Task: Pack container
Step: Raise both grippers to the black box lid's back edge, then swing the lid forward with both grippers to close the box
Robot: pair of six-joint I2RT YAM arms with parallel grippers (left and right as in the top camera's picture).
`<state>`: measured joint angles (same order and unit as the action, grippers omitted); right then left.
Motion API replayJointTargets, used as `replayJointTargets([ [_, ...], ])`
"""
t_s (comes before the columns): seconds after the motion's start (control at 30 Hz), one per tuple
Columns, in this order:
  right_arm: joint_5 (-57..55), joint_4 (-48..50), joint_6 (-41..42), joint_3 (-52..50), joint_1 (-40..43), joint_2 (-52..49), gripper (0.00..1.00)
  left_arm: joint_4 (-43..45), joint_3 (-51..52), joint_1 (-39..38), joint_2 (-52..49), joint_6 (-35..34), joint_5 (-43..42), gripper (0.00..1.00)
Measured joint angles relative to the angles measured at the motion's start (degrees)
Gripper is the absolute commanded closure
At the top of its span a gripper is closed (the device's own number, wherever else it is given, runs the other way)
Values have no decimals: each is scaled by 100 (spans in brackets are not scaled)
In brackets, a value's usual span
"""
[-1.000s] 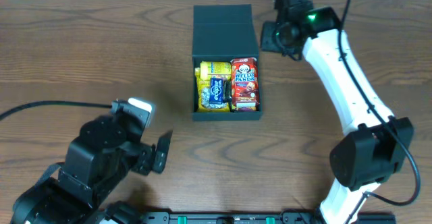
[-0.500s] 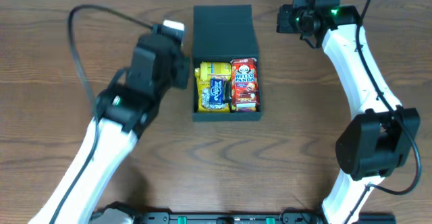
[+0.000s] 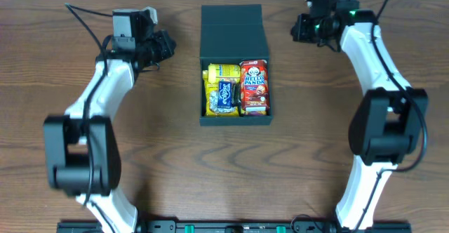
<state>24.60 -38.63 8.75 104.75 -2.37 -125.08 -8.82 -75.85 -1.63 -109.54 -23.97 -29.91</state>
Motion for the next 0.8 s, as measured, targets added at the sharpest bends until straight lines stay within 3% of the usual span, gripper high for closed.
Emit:
replayJointTargets([
  [0.47, 1344, 1038, 1349, -24, -11, -1163, 99, -632, -2468, 55, -2647, -1163, -1572, 94],
  [0.8, 1740, 1388, 1862, -26, -111, -1331, 98, -634, -2677, 33, -3150, -1709, -2256, 94],
])
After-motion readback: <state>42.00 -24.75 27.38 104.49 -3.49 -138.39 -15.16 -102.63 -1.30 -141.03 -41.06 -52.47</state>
